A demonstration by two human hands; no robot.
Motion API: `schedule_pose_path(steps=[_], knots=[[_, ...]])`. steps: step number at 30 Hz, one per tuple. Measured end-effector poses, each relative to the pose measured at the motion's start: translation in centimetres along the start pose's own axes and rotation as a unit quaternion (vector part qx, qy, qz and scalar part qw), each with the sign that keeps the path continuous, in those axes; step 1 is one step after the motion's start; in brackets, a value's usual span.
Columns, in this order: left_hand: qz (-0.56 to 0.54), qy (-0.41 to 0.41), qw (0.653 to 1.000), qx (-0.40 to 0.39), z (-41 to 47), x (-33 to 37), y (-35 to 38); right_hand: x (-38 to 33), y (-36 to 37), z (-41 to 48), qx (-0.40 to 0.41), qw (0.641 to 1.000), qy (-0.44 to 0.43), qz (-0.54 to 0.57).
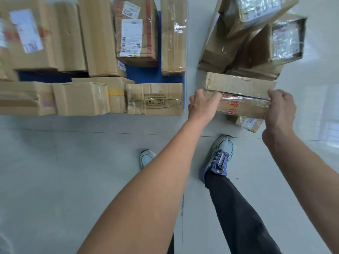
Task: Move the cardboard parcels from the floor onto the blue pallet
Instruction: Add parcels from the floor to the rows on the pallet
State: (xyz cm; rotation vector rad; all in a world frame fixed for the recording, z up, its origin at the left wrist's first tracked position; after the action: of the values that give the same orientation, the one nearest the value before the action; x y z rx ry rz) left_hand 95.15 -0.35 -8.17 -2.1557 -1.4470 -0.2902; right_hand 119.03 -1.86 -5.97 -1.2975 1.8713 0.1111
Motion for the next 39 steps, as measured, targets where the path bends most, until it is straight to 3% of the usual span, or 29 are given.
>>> schedule_pose_path(steps=[10,16,21,25,39], knots=[[-0.05,0.068,0.996,0.004,-9.4,0.4,-10.0,-7.2,1.5,-11.0,0.031,0.994,-0.098,0.026],[-0.075,0.087,0.993,0.029,-10.7,-2.1,-20.1,-7.7,9.2,-15.6,-0.044,0.994,-0.099,0.026],[-0.06,0.064,0.995,0.053,-9.1,-5.6,-25.9,-6.5,16.0,-18.2,-0.153,0.985,-0.076,0.024],[-0.055,0.043,0.995,0.066,-7.6,-8.1,-28.6,-5.6,19.3,-19.2,-0.204,0.977,-0.057,-0.005],[-0.089,0.024,0.994,0.059,-6.7,-10.5,-30.4,-3.5,21.4,-20.0,-0.249,0.966,-0.054,-0.031]])
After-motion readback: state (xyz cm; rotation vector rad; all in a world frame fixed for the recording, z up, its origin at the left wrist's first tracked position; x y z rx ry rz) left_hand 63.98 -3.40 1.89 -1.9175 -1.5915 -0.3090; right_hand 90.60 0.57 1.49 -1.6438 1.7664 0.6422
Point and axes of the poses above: each hand's wrist, its own z-axis towards the middle knuckle, its own y-axis out of the palm, x = y × z, the point moved 10 cm from there along z, towards the middle knuckle, and after that the axes turned 7 degrees about z, right-handed, at the moved point
